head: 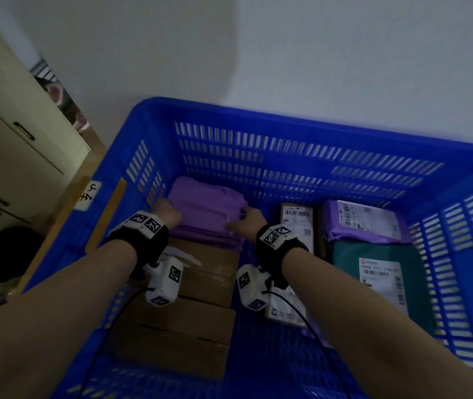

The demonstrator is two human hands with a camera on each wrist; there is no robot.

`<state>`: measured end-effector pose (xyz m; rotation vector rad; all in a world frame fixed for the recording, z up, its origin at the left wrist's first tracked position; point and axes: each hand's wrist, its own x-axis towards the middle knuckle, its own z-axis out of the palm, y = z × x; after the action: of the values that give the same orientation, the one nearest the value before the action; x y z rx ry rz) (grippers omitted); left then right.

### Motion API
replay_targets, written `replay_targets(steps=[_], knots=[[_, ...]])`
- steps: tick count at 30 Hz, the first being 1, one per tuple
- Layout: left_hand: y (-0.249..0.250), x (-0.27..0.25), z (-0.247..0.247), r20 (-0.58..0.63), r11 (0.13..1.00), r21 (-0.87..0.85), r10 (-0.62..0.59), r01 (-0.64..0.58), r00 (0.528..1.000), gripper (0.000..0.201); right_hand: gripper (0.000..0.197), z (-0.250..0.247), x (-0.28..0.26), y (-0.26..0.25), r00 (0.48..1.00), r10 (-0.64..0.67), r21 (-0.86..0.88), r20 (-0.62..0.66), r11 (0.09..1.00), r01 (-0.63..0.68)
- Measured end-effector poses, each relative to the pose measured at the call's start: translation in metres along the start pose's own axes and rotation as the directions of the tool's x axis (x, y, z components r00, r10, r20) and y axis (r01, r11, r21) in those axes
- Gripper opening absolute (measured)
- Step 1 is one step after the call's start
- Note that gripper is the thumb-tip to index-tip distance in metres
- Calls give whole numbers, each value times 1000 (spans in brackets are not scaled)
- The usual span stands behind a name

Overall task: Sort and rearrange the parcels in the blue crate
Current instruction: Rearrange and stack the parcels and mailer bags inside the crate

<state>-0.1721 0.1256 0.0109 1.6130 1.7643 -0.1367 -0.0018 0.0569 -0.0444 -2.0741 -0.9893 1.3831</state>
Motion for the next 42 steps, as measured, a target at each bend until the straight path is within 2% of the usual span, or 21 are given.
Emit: replay_targets(steps=[2, 7, 12, 16, 19, 23, 26, 29, 30, 33, 34, 36, 38, 41, 42], knots=[[-1, 3, 1, -2, 999, 2, -36, 36, 999, 25, 64, -1, 3, 2, 1000, 3, -1, -24, 1000, -3], [2, 12, 8, -4, 986, -102, -131, 130, 991, 42, 42, -1, 4, 3, 998, 5, 36, -60, 999, -3], [10, 11, 7, -4, 975, -144, -173, 171, 985, 47, 42, -5, 3, 6, 993, 12, 91, -119, 996, -1], [2, 27, 10, 54, 938, -290, -184, 192, 981, 48, 35, -13, -3, 11, 984, 1, 154, -177, 988, 27], [-9, 41, 13, 104, 893, -411, -152, 182, 983, 62, 29, -23, -13, 13, 979, -29, 136, -204, 989, 57], [6, 10, -2, 93, 908, -408, -66, 99, 993, 39, 34, -42, -28, 11, 964, -77, 156, -256, 980, 120], [15, -6, -12, -11, 904, -428, 6, -10, 1000, 38, 32, -56, -46, 6, 933, -126, 157, -337, 970, 188], [28, -26, -17, -115, 900, -403, 132, -168, 985, 48, 28, -69, -69, -1, 912, -153, 206, -381, 947, 245], [33, -36, -19, -132, 877, -434, 164, -206, 978, 43, 27, -73, -77, -2, 903, -163, 218, -398, 939, 266], [46, -59, -18, -227, 790, -508, 261, -343, 938, 24, 26, -85, -101, -5, 870, -198, 229, -451, 917, 327], [49, -65, -18, -249, 763, -521, 293, -382, 923, 23, 28, -89, -109, -7, 861, -200, 238, -467, 910, 340], [55, -76, -21, -283, 722, -513, 369, -464, 886, 38, 33, -99, -125, -10, 841, -194, 273, -504, 889, 368], [60, -87, -25, -271, 684, -457, 501, -568, 822, 54, 37, -110, -138, -14, 815, -169, 306, -555, 869, 389], [65, -100, -30, -201, 608, -313, 708, -729, 677, 70, 37, -124, -160, -23, 777, -143, 343, -613, 838, 425], [66, -103, -32, -169, 585, -291, 747, -757, 643, 75, 34, -129, -168, -24, 766, -144, 348, -626, 828, 440]])
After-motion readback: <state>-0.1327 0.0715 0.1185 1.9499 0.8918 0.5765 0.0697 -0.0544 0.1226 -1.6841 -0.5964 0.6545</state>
